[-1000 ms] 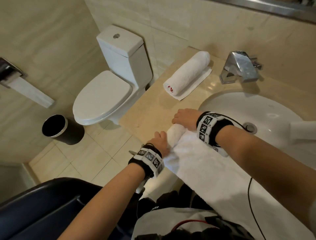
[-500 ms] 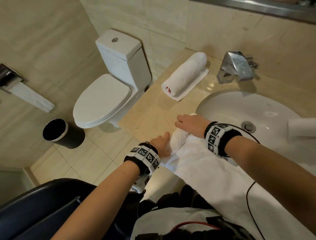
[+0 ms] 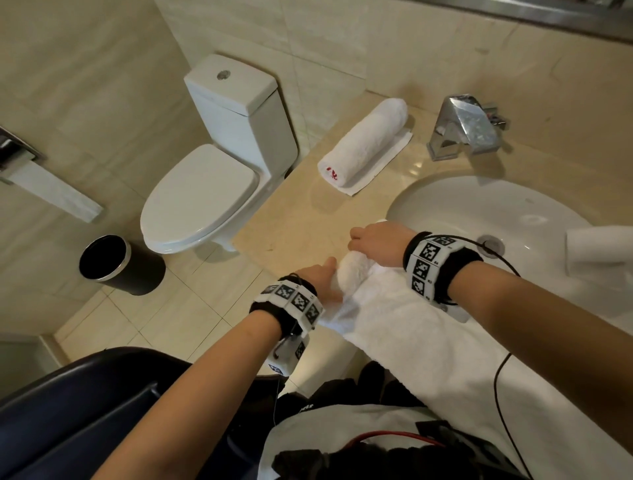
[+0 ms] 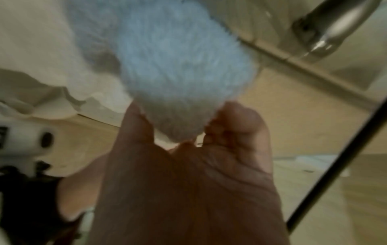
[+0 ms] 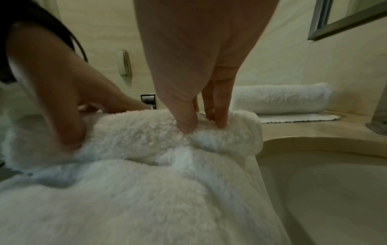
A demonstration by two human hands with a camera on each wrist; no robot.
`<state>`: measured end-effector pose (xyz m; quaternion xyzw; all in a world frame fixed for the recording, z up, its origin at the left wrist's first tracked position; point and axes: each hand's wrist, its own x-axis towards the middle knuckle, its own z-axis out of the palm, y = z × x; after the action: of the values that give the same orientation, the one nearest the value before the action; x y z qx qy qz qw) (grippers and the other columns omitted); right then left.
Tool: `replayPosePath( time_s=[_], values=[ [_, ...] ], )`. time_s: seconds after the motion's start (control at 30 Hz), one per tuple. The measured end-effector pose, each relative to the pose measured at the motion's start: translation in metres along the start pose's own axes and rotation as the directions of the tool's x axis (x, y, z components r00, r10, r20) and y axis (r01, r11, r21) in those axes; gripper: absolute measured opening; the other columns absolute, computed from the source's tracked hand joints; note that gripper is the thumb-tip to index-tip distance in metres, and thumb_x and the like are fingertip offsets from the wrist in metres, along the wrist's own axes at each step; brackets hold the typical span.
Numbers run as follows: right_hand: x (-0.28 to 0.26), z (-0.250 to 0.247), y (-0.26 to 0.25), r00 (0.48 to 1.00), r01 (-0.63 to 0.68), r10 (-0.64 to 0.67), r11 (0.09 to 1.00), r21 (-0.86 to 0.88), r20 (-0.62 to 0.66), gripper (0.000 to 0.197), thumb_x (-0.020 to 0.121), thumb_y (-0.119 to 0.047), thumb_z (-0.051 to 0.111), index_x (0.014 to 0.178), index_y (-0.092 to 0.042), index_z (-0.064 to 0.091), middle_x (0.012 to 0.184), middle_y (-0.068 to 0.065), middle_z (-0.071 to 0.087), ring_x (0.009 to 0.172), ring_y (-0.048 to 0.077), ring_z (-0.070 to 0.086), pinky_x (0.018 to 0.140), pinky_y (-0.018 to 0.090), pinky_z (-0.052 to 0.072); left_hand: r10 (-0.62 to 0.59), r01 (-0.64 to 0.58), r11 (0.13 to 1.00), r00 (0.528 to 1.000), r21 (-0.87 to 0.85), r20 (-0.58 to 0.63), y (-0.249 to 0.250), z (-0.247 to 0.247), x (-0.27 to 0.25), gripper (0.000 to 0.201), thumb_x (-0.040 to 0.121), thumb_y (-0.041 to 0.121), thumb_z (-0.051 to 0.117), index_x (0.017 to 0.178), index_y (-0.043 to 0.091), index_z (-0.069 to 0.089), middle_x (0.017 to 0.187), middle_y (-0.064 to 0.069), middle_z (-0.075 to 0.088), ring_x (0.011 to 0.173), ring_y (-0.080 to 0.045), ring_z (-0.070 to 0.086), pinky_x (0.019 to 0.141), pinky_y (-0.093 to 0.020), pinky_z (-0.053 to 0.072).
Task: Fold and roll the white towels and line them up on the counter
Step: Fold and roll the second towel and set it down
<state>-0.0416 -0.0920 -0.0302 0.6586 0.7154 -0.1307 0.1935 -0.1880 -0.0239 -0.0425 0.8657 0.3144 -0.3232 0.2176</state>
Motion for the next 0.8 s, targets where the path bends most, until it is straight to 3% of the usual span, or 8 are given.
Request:
replayPosePath(
  time_s=[0.07, 0.13, 0.2, 0.3, 0.4, 0.57, 0.73, 0.8],
  values=[
    [0.002, -0.001, -0.001, 1.000, -0.008, 0.007, 0.999, -0.047, -0.014, 0.041, 0.088, 0.004, 0.045, 0.126, -0.011, 0.047, 0.123, 0.006, 0.044, 0.104, 0.027, 0.053, 0.067, 0.033, 0.040, -0.028, 0.039, 0.987, 0.997, -0.156, 0.071, -0.018, 0.001, -0.002, 0.055, 0.082, 0.044, 0.057, 0.127, 0.023, 0.034, 0.102, -0.001, 0.059, 0.090, -0.024, 0.059, 0.079, -0.036, 0.048],
    [0.005, -0.002, -0.001, 1.000, -0.001, 0.000, 0.994, -0.114, -0.016, 0.037, 0.090, 0.003, 0.044, 0.124, -0.011, 0.048, 0.125, 0.005, 0.044, 0.112, 0.025, 0.046, 0.067, 0.031, 0.038, -0.046, 0.129, 0.904, 0.977, -0.408, 0.207, -0.032, 0.006, -0.008, 0.058, 0.088, 0.041, 0.056, 0.137, 0.021, 0.033, 0.120, -0.010, 0.055, 0.092, -0.025, 0.062, 0.074, -0.033, 0.053],
    [0.010, -0.005, -0.001, 1.000, 0.009, -0.011, 0.988, -0.156, -0.010, 0.035, 0.091, 0.001, 0.045, 0.123, -0.010, 0.048, 0.126, 0.005, 0.044, 0.118, 0.023, 0.041, 0.068, 0.030, 0.037, -0.070, 0.247, 0.752, 0.952, -0.612, 0.298, -0.040, 0.011, -0.013, 0.052, 0.090, 0.042, 0.054, 0.134, 0.021, 0.036, 0.118, -0.014, 0.055, 0.069, -0.022, 0.065, 0.055, -0.029, 0.055],
    [0.015, -0.006, -0.002, 0.999, 0.006, -0.003, 0.994, -0.113, 0.032, 0.040, 0.089, 0.002, 0.049, 0.126, -0.010, 0.042, 0.124, 0.008, 0.045, 0.117, 0.025, 0.043, 0.071, 0.029, 0.037, -0.106, 0.335, 0.625, 0.932, -0.705, 0.348, -0.047, 0.015, -0.017, 0.038, 0.091, 0.048, 0.045, 0.111, 0.015, 0.051, 0.092, -0.007, 0.065, 0.056, -0.020, 0.064, 0.057, -0.027, 0.052],
    [0.013, 0.000, -0.003, 0.997, -0.010, 0.018, 0.996, -0.093, 0.080, 0.044, 0.089, 0.001, 0.049, 0.129, -0.013, 0.038, 0.122, 0.009, 0.046, 0.115, 0.027, 0.046, 0.071, 0.033, 0.037, -0.064, 0.324, 0.615, 0.929, -0.719, 0.364, -0.051, 0.017, -0.016, 0.029, 0.092, 0.034, 0.044, 0.104, 0.011, 0.057, 0.089, -0.006, 0.067, 0.049, -0.016, 0.064, 0.057, -0.027, 0.052],
    [0.002, 0.011, 0.002, 0.995, -0.050, 0.059, 0.993, -0.107, 0.080, 0.044, 0.090, 0.000, 0.047, 0.131, -0.013, 0.035, 0.113, 0.009, 0.057, 0.111, 0.026, 0.047, 0.072, 0.036, 0.040, 0.042, 0.192, 0.678, 0.953, -0.709, 0.299, -0.049, 0.014, -0.021, 0.044, 0.093, 0.024, 0.055, 0.134, 0.016, 0.041, 0.100, 0.000, 0.058, 0.064, -0.013, 0.060, 0.049, -0.024, 0.056],
    [-0.007, 0.014, -0.001, 0.993, -0.043, 0.059, 0.988, -0.151, 0.102, 0.048, 0.090, 0.003, 0.042, 0.134, -0.012, 0.031, 0.109, 0.011, 0.061, 0.109, 0.026, 0.049, 0.074, 0.036, 0.044, 0.114, 0.109, 0.751, 0.950, -0.651, 0.291, -0.036, 0.010, -0.023, 0.024, 0.088, 0.022, 0.063, 0.106, 0.019, 0.048, 0.100, 0.003, 0.055, 0.079, -0.014, 0.059, 0.054, -0.025, 0.056],
    [-0.011, 0.013, -0.001, 0.991, -0.033, 0.051, 0.989, -0.141, 0.126, 0.050, 0.088, 0.003, 0.044, 0.134, -0.011, 0.029, 0.110, 0.012, 0.061, 0.109, 0.028, 0.051, 0.079, 0.038, 0.048, 0.100, 0.098, 0.796, 0.952, -0.598, 0.290, -0.025, 0.010, -0.023, 0.027, 0.087, 0.021, 0.064, 0.109, 0.016, 0.051, 0.099, -0.001, 0.058, 0.085, -0.018, 0.061, 0.061, -0.029, 0.057]
  ],
)
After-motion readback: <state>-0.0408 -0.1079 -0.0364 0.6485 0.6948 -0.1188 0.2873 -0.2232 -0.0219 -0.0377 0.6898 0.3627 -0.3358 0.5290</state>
